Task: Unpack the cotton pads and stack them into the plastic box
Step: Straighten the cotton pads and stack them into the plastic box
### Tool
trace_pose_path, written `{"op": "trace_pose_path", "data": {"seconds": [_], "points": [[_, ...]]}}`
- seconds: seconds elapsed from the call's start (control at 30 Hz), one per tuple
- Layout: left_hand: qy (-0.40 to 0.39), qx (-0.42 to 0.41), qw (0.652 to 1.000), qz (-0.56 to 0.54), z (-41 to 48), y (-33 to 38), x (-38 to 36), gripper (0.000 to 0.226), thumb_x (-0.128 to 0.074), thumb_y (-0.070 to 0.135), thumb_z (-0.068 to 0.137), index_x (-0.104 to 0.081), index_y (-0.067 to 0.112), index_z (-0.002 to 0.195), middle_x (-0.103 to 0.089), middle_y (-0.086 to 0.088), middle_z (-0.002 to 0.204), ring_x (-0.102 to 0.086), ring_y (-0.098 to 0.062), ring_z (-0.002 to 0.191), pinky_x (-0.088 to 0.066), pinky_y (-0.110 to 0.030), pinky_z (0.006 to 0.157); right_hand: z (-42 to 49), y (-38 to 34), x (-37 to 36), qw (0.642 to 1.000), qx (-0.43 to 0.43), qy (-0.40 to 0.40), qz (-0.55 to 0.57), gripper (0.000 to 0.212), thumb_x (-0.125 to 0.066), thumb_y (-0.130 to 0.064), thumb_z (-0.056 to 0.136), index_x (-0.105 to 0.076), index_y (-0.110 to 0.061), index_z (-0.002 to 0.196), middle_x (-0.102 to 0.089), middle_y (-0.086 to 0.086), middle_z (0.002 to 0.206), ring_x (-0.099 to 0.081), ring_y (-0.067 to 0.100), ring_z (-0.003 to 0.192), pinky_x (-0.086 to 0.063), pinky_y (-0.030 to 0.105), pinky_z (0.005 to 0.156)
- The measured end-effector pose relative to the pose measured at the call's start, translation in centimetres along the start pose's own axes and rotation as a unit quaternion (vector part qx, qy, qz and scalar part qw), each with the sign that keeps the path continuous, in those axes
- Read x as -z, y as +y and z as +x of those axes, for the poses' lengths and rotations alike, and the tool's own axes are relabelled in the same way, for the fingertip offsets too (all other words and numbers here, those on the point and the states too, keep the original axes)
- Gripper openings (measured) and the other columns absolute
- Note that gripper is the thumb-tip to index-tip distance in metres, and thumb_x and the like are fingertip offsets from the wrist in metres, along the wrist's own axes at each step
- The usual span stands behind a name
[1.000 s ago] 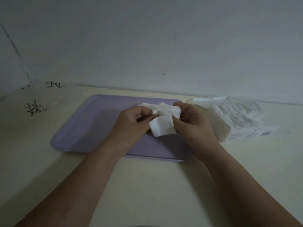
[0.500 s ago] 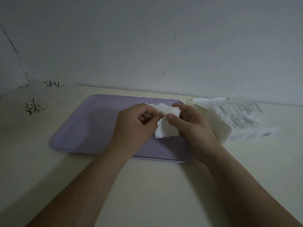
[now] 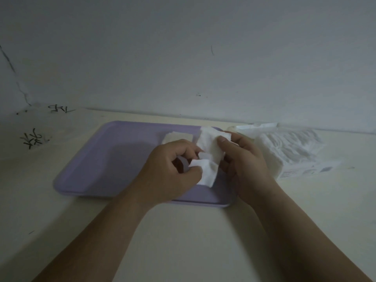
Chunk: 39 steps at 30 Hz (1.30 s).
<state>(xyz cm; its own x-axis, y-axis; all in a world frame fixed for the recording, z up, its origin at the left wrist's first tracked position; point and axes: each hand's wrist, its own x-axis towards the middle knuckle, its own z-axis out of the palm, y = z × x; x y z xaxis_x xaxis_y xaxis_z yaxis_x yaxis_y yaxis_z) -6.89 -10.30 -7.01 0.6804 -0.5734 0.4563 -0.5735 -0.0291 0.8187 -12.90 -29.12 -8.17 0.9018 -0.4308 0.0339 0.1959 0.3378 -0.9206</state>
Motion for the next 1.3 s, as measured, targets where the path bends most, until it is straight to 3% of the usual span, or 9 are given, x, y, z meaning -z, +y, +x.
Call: {"op": "trace_pose_path", "data": {"seconds": [0.13,0.27,0.4,0.5,0.67,0.87,1.03,1.17,1.3], "points": [[-0.019,0.023,0.999,-0.025,-0.1,0.1,0.4,0.007,-0.065,0.010,0.071,-0.061,0.016,0.069,-0.067,-0.020,0.078,-0.055,-0.043,0.065,-0.046,-0.050,0.056,0.1,0.2,0.0,1.000,0.001,0.022,-0.018,0.043,-0.073,-0.024,0.087,-0.068,-0.003,0.123,-0.068,0.032,0.124,-0.065,0.051,0.119,-0.050,0.068,0.105],[0.002,0.027,0.999,-0.041,0.0,0.2,0.6,0.004,-0.069,0.013,0.072,-0.065,0.015,0.072,-0.065,-0.022,0.077,-0.057,-0.044,0.066,-0.046,-0.048,0.055,0.1,0.1,-0.2,0.999,0.007,0.030,-0.043,0.047,-0.075,-0.027,0.085,-0.067,-0.006,0.126,-0.073,0.025,0.119,-0.070,0.046,0.114,-0.053,0.066,0.102],[0.026,0.050,0.989,-0.134,0.5,0.9,0.9,0.014,-0.069,0.006,0.070,-0.060,0.016,0.063,-0.075,-0.011,0.094,-0.068,-0.026,0.083,-0.053,-0.038,0.071,-0.2,0.1,-0.3,0.997,0.017,0.026,-0.075,0.034,-0.074,-0.020,0.097,-0.065,-0.006,0.127,-0.076,0.022,0.114,-0.074,0.038,0.105,-0.052,0.064,0.101],[0.017,0.064,0.976,-0.207,0.6,0.9,1.1,0.010,-0.060,-0.004,0.071,-0.050,-0.004,0.069,-0.078,-0.006,0.115,-0.071,-0.025,0.111,-0.056,-0.041,0.092,-0.4,0.0,-0.5,0.996,0.018,0.024,-0.078,0.028,-0.068,-0.014,0.102,-0.064,-0.003,0.128,-0.075,0.025,0.115,-0.073,0.037,0.104,-0.052,0.065,0.101],[0.022,0.095,0.954,-0.283,0.7,1.3,1.2,0.015,-0.074,0.019,0.067,-0.060,0.023,0.062,-0.075,-0.005,0.095,-0.066,-0.023,0.088,-0.049,-0.037,0.078,-0.3,0.1,-0.6,0.996,0.016,0.023,-0.087,0.042,-0.074,-0.025,0.095,-0.063,-0.007,0.131,-0.076,0.022,0.116,-0.073,0.041,0.110,-0.054,0.062,0.099],[0.047,0.126,0.947,-0.292,0.9,0.9,1.4,0.014,-0.080,0.024,0.068,-0.067,0.020,0.072,-0.063,-0.016,0.090,-0.058,-0.030,0.091,-0.042,-0.045,0.087,-0.3,0.1,-0.7,0.995,0.022,0.015,-0.094,0.054,-0.076,-0.036,0.087,-0.063,-0.011,0.134,-0.076,0.022,0.115,-0.073,0.038,0.104,-0.054,0.049,0.086],[0.041,0.141,0.947,-0.286,0.9,0.9,1.3,0.025,-0.081,0.007,0.074,-0.071,0.022,0.091,-0.071,-0.005,0.089,-0.067,-0.019,0.083,-0.055,-0.030,0.072,-0.3,0.2,-0.5,0.995,0.025,0.006,-0.097,0.047,-0.076,-0.029,0.094,-0.061,-0.009,0.134,-0.076,0.020,0.115,-0.070,0.046,0.113,-0.057,0.051,0.089],[0.028,0.148,0.948,-0.280,1.0,1.1,1.2,0.050,-0.082,-0.007,0.073,-0.071,0.019,0.114,-0.068,0.000,0.086,-0.067,-0.018,0.087,-0.058,-0.029,0.081,-0.3,0.3,-0.6,0.993,0.033,0.011,-0.115,0.054,-0.078,-0.037,0.085,-0.063,-0.014,0.131,-0.078,0.016,0.114,-0.074,0.042,0.108,-0.056,0.064,0.098],[0.044,0.150,0.947,-0.279,1.0,1.3,1.0,0.035,-0.078,-0.004,0.078,-0.076,0.020,0.103,-0.072,-0.008,0.094,-0.070,-0.020,0.091,-0.060,-0.028,0.080,-0.5,0.3,-0.7,0.992,0.035,-0.002,-0.120,0.053,-0.078,-0.035,0.085,-0.062,-0.014,0.132,-0.077,0.016,0.115,-0.075,0.037,0.107,-0.056,0.064,0.099]]}}
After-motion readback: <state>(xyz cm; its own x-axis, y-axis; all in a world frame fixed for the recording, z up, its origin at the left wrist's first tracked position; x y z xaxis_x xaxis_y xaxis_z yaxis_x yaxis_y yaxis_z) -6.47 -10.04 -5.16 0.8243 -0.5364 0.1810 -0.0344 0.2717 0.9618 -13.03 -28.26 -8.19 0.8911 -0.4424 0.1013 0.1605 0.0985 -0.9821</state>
